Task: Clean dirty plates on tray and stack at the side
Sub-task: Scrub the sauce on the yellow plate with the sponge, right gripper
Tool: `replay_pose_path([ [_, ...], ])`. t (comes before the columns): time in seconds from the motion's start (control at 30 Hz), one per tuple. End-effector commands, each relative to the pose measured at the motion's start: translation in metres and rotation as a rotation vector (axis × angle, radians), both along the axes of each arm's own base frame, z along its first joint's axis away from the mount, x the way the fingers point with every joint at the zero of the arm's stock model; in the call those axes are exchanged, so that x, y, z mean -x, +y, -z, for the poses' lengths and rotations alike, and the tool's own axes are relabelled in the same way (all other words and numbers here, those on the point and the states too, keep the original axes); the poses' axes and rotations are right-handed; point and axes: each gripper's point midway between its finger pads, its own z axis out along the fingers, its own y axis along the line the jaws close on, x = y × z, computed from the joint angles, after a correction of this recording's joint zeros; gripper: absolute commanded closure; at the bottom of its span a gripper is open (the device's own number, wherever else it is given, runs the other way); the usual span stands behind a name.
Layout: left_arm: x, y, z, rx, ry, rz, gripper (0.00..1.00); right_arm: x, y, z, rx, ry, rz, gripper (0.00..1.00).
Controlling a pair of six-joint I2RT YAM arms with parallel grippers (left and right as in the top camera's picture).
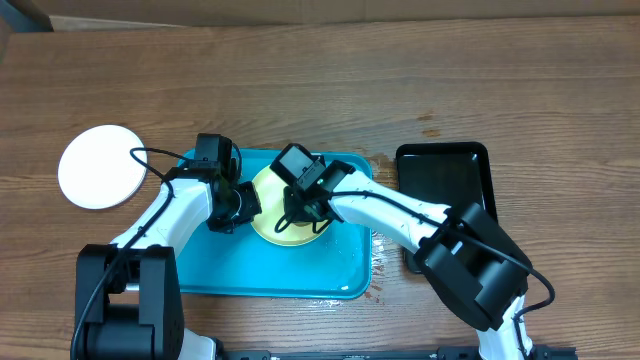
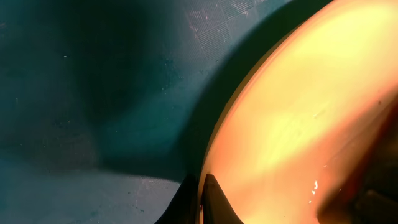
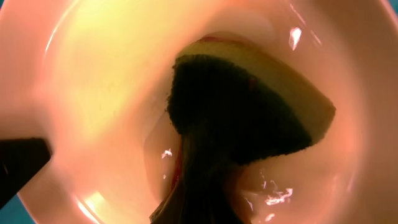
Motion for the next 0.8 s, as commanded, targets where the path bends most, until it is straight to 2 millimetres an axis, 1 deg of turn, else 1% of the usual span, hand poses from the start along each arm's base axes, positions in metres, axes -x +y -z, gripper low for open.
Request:
replay_pose_path([
  [0.0,0.006,-0.001,0.006,-0.001,0.024,0.019,0.96,-0.016,-0.005,-0.038,-0.039,-0.056,-0.085,0.96],
  [0.07,0.006,-0.001,0.006,0.0,0.024,0.019,0.96,-0.023,-0.01,-0.056,-0.059,-0.092,-0.109,0.96],
  [0.13,0.006,-0.001,0.006,0.0,0.024,0.019,0.96,-0.028,-0.015,-0.067,-0.073,-0.112,-0.134,0.96],
  [0.17,0.006,-0.001,0.006,0.0,0.024,0.019,0.96,-0.03,-0.019,-0.07,-0.074,-0.112,-0.14,0.96],
  [0.2,0.006,-0.001,0.006,0.0,0.024,0.019,0.96,-0.032,-0.025,-0.069,-0.075,-0.102,-0.159,0.96],
  [0.27,0.007,-0.001,0.006,0.0,0.024,0.019,0.96,-0.033,-0.029,-0.065,-0.078,-0.097,-0.192,0.96],
  [0.33,0.007,-0.001,0.006,0.0,0.024,0.019,0.96,-0.034,-0.025,-0.063,-0.106,-0.102,-0.242,0.96],
  [0.4,0.007,-0.001,0.006,0.0,0.024,0.019,0.96,-0.032,-0.015,-0.06,-0.155,-0.119,-0.311,0.96],
  [0.43,0.006,-0.001,0.006,0.0,0.024,0.019,0.96,-0.033,-0.014,-0.059,-0.16,-0.128,-0.317,0.96],
  [0.6,0.007,-0.001,0.006,-0.001,0.024,0.019,0.96,-0.032,-0.015,-0.05,-0.154,-0.137,-0.341,0.96],
  [0.77,0.006,-0.001,0.006,-0.001,0.024,0.019,0.96,-0.028,-0.018,-0.031,-0.12,-0.121,-0.41,0.96],
])
